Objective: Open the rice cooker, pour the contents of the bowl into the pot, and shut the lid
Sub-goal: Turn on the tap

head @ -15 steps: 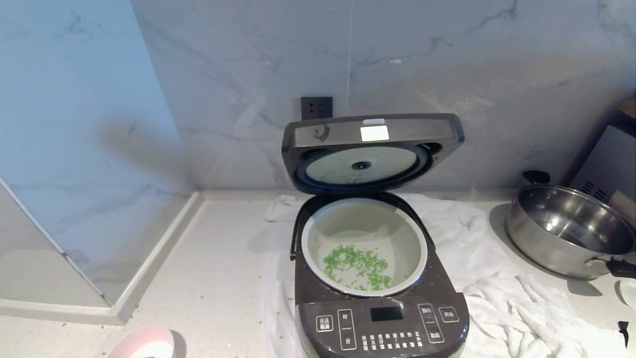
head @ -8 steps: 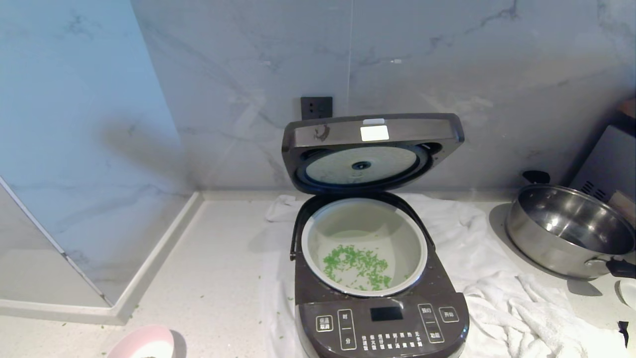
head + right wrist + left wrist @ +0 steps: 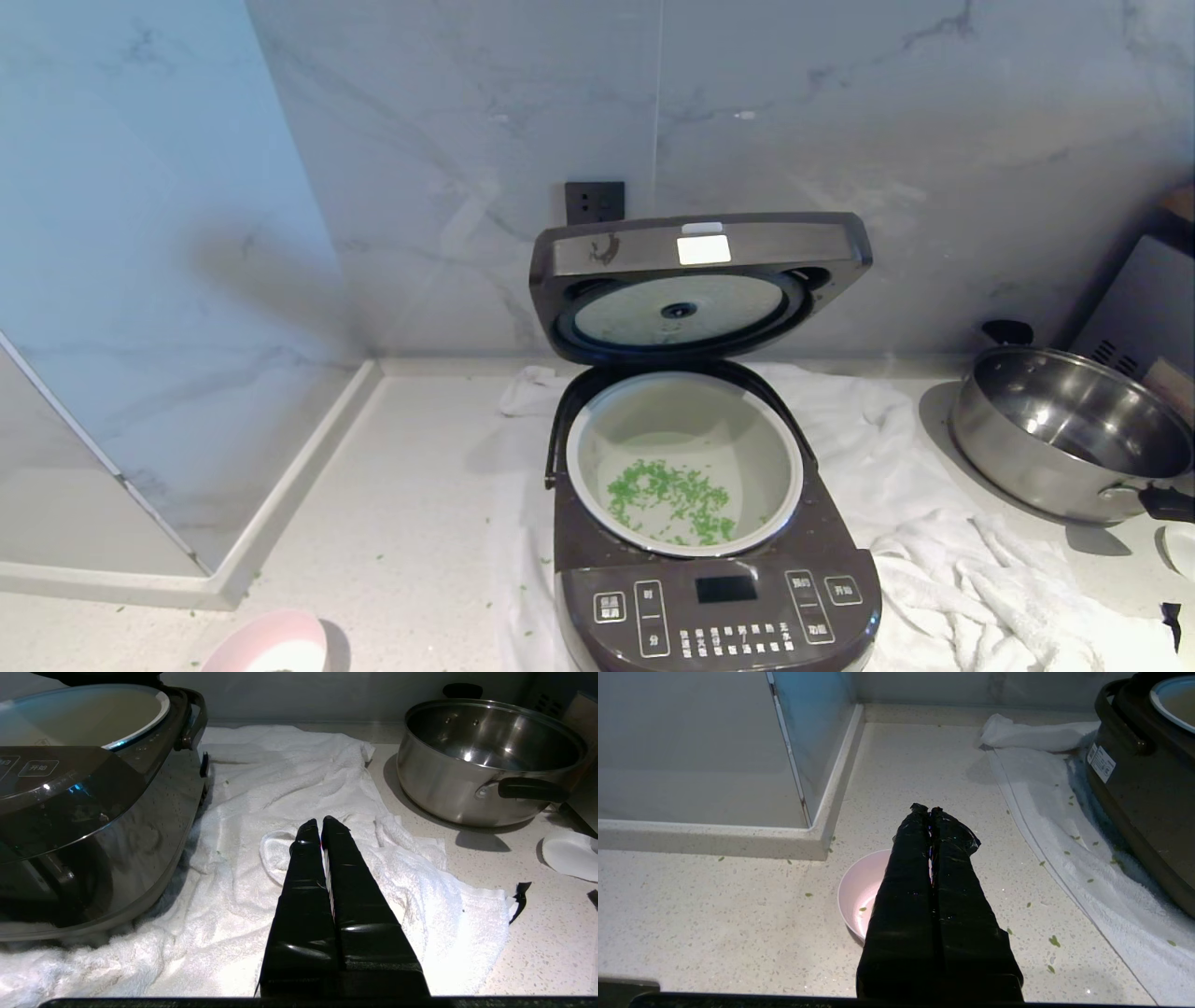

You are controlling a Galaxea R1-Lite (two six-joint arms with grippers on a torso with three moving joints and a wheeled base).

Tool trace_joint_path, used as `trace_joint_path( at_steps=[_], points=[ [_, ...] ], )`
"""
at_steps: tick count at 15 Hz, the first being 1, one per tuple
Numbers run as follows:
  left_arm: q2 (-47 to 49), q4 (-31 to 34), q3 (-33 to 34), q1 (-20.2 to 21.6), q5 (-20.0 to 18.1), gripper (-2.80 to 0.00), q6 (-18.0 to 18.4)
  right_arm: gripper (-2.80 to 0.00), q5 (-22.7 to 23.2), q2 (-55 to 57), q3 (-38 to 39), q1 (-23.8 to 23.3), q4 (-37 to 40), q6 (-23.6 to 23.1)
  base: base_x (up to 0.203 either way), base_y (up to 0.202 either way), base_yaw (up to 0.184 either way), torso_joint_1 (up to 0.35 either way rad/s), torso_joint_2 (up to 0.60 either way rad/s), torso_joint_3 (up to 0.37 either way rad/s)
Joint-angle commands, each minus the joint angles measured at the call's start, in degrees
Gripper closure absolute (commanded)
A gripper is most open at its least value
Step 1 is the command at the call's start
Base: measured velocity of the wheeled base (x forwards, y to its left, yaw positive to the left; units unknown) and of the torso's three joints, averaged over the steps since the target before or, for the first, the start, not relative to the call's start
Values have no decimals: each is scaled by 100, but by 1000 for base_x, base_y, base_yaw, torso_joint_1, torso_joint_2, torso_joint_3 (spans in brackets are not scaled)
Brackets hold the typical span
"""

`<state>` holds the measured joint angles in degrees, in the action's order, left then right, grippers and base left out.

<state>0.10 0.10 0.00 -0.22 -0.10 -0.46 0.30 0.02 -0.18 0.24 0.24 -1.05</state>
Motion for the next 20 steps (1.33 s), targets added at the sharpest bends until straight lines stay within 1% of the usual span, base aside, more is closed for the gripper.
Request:
trace_joint_path(
  at_steps=[1,20],
  points=[
    [2,-1,0,-4,1,0,0,0,5,6,1,2,-2,-3,0,0,0,0,0,0],
    [-1,-1,0,4,1,0,-1,0,5,6,1,2,2,-1,0,0,0,0,0,0]
  ],
)
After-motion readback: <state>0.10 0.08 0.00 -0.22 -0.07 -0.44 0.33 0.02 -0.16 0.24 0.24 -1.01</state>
